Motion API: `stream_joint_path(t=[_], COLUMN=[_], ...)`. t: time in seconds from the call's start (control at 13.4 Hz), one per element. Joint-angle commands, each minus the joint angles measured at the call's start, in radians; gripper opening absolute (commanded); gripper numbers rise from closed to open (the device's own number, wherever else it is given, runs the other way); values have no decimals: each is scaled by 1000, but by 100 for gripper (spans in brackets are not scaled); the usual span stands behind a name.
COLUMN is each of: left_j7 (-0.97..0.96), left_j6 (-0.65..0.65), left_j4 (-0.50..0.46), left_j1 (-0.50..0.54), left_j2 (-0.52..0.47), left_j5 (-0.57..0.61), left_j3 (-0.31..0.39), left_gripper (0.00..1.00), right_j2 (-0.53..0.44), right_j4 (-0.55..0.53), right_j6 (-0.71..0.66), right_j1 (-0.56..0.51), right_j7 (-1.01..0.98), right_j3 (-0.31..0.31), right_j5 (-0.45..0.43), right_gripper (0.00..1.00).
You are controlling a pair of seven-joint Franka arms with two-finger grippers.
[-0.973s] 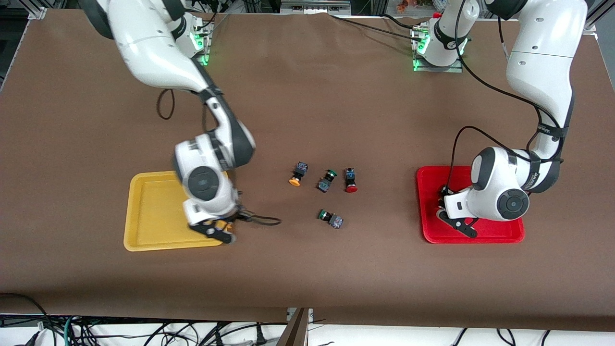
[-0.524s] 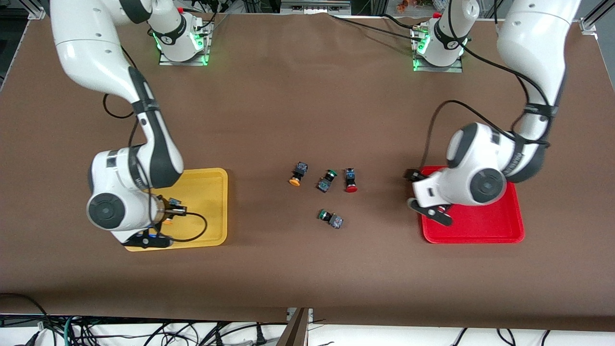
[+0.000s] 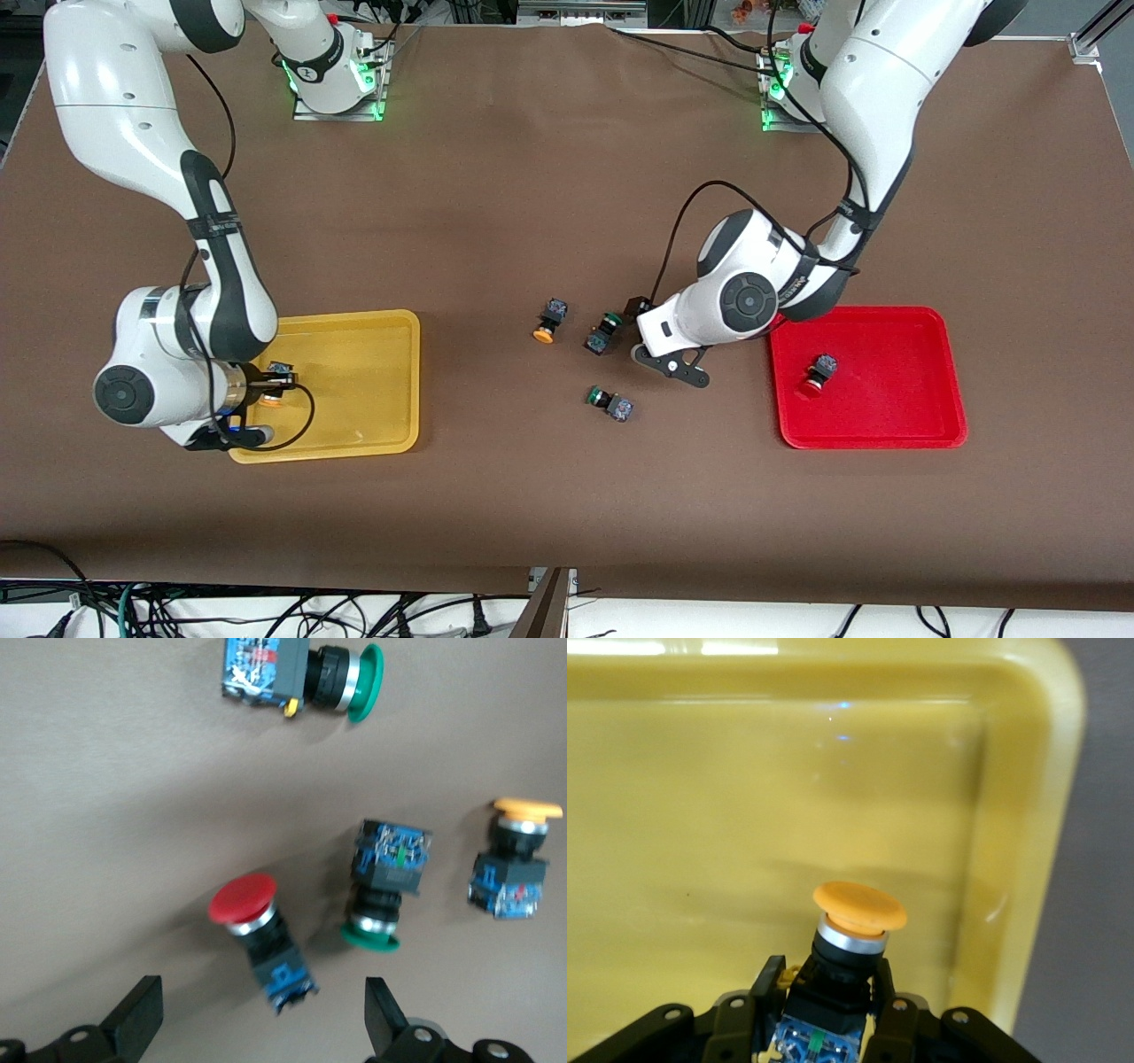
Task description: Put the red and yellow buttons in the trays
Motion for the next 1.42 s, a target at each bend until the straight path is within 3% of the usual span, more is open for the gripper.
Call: stream_joint_path(t=[0.0,0.22,0.3,0.45,0.52,0.75,0.82,1.05,1.35], left_j7=[-75,-161,-181,-184,-184,-184,-184,-178,-118], left_j6=[89,100,106,108,108,107,107,81,-230], left_j4=[-74,-77,-77,-76,-77,-77,-77,-70,25], left_j1=[-20,-56,-56,-56,-56,-54,-53,-25,65], left_j2=[-16,-1,8,8,10,14,14,-13,-122], left_j5=[46,104,104,104,106,106,106,106,106], left_j3=[11,11,10,10,10,11,11,13,11], left_gripper=[100,100,95,44,34,28,20,11,11], right_j2=[-33,-79,-82,-94,-93,-77,-67,-36,8], right_j4=[-39,8,30,31,31,25,25,25,28], right_j6=[14,-88,-124,-134,-123,-28,-9,102,240], right_j1=[-5,35,66,126,161,254,277,386,503], right_j7=[-6,41,126,364,489,700,757,929,1113], right_j3=[8,19,22,69,79,79,79,77,79], right_j5=[11,13,13,19,27,92,128,186,185], right_gripper=[99,100,100,100,100,100,100,100,100])
